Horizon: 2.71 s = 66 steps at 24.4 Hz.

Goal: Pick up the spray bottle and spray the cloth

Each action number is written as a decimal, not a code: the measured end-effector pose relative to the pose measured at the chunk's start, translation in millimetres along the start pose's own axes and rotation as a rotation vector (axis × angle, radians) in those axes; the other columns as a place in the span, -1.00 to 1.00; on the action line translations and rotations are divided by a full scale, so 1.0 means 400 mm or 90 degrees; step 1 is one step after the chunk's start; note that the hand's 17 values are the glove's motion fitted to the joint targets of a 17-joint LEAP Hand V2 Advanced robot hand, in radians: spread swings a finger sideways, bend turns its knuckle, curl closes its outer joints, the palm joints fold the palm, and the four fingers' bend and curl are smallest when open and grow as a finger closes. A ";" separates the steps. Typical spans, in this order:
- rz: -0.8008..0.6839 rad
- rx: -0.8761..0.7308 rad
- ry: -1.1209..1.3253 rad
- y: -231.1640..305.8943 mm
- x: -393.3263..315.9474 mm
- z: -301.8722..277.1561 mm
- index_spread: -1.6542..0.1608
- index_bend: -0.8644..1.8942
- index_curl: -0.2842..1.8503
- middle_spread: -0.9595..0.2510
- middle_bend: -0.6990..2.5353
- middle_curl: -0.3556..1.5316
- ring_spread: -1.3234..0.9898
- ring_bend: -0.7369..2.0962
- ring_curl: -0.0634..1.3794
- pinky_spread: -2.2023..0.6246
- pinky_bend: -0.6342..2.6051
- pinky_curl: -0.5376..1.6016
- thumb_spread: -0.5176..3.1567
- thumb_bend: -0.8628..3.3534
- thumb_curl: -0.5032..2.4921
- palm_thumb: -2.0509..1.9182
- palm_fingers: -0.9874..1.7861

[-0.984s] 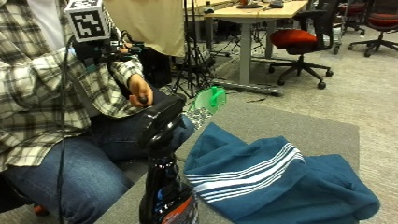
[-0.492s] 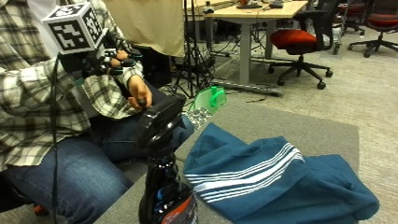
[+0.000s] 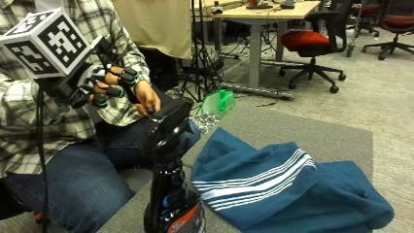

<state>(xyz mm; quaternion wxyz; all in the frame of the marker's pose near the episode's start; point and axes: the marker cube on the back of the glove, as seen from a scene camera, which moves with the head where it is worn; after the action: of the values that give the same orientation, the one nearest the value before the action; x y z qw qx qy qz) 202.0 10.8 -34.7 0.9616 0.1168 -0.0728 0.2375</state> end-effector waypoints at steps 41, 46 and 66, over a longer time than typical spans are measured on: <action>0.131 0.224 -0.405 -0.450 0.534 -0.005 0.57 -0.22 -0.44 0.59 -0.41 -0.27 0.13 -0.19 -0.51 0.64 -0.34 -0.29 -0.21 -0.59 -0.32 0.48 0.18; 0.111 0.236 -0.429 -0.485 0.542 0.000 0.58 -0.25 -0.43 0.55 -0.40 -0.24 0.10 -0.20 -0.50 0.62 -0.35 -0.28 -0.23 -0.60 -0.31 0.49 0.24; 0.050 0.393 -0.382 -0.548 0.531 0.021 0.53 -0.22 -0.35 0.34 -0.34 -0.15 -0.02 -0.14 -0.36 0.45 -0.30 -0.20 -0.45 -0.60 -0.23 0.56 0.68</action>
<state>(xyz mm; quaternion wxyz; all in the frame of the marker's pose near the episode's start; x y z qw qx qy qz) 491.1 -86.4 -26.7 0.8080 0.4603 -0.2787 0.2398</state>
